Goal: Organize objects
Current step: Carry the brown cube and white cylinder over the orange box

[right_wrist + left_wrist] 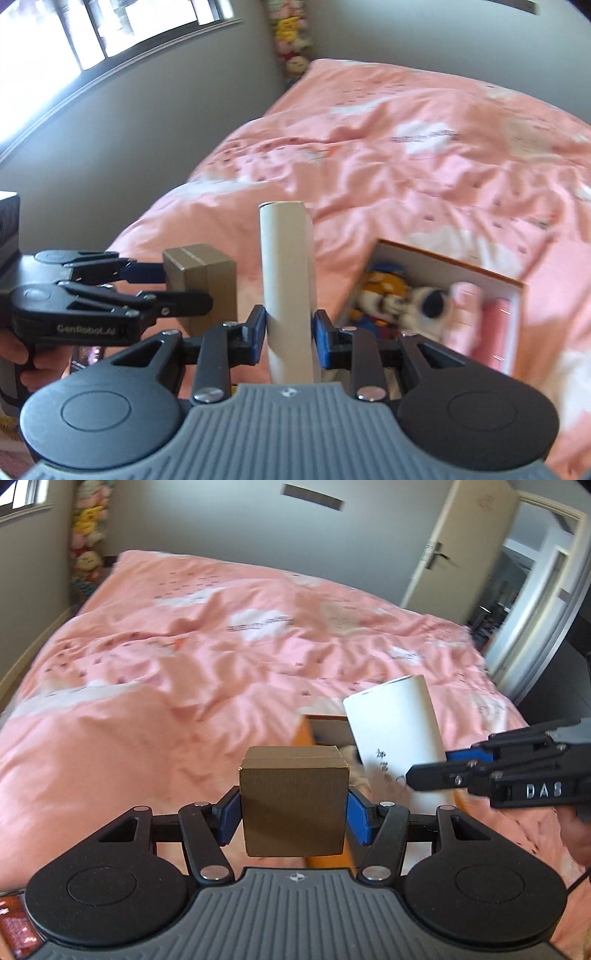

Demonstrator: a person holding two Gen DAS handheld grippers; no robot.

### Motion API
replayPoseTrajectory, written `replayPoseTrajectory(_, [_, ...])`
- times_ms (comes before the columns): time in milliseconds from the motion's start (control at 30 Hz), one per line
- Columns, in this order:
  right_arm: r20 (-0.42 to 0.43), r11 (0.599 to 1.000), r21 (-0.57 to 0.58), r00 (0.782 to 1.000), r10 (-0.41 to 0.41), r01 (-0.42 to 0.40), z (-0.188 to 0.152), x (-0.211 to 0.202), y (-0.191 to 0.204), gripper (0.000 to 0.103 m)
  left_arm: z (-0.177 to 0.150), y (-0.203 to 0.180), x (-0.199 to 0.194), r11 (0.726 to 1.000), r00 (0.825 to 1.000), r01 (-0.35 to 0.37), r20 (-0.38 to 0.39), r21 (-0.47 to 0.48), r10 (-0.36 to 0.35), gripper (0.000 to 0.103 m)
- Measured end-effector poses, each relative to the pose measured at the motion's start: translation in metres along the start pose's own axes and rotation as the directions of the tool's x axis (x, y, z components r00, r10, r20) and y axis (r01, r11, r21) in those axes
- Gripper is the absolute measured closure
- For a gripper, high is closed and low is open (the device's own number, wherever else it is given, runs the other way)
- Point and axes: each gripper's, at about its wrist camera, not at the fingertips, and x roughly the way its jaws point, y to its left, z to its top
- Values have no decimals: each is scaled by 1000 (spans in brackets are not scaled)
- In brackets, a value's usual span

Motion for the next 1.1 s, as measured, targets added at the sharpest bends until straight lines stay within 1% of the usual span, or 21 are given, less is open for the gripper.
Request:
replayPoseTrajectory(67, [-11, 997, 31, 997, -76, 76, -7, -7, -21, 74, 1, -16, 10, 998, 999, 49, -10, 32, -49, 36])
replayPoseTrajectory(133, [-47, 988, 68, 989, -139, 142, -18, -5, -39, 74, 1, -30, 23, 993, 995, 101, -30, 58, -99, 36])
replayPoseTrajectory(233, [-119, 971, 137, 976, -182, 198, -38, 1, -63, 74, -3, -48, 43, 981, 982, 175, -78, 82, -169, 36])
replayPoseTrajectory(367, [-220, 944, 209, 953, -210, 256, -60, 18, -90, 74, -14, -64, 70, 969, 967, 218, -157, 118, -199, 36])
replayPoseTrajectory(467, [-284, 927, 246, 936, -209, 282, -67, 39, -104, 74, -24, -70, 87, 964, 958, 227, -212, 141, -194, 36])
replayPoseTrajectory(533, [-324, 920, 268, 926, -194, 287, -68, 51, -112, 74, -29, -74, 96, 958, 954, 228, -239, 173, -183, 36])
replayPoseTrajectory(633, [-351, 911, 317, 925, -144, 262, -69, 64, -119, 74, -37, -80, 106, 942, 948, 232, -274, 245, -162, 36])
replayPoseTrajectory(733, [-356, 898, 376, 930, -90, 231, -70, 73, -125, 74, -39, -84, 117, 932, 945, 214, -302, 291, -122, 36])
replayPoseTrajectory(833, [-381, 882, 422, 924, -36, 208, -75, 85, -131, 74, -39, -85, 127, 924, 943, 200, -319, 325, -92, 36])
replayPoseTrajectory(933, [-406, 877, 426, 913, -35, 223, -78, 91, -136, 74, -41, -87, 134, 916, 939, 200, -334, 348, -79, 36])
replayPoseTrajectory(1033, [-430, 882, 422, 903, -9, 210, -79, 95, -140, 74, -42, -90, 141, 910, 933, 216, -351, 354, -85, 36])
replayPoseTrajectory(1100, [-441, 886, 411, 898, -14, 216, -78, 97, -141, 74, -43, -92, 146, 906, 929, 224, -360, 358, -87, 36])
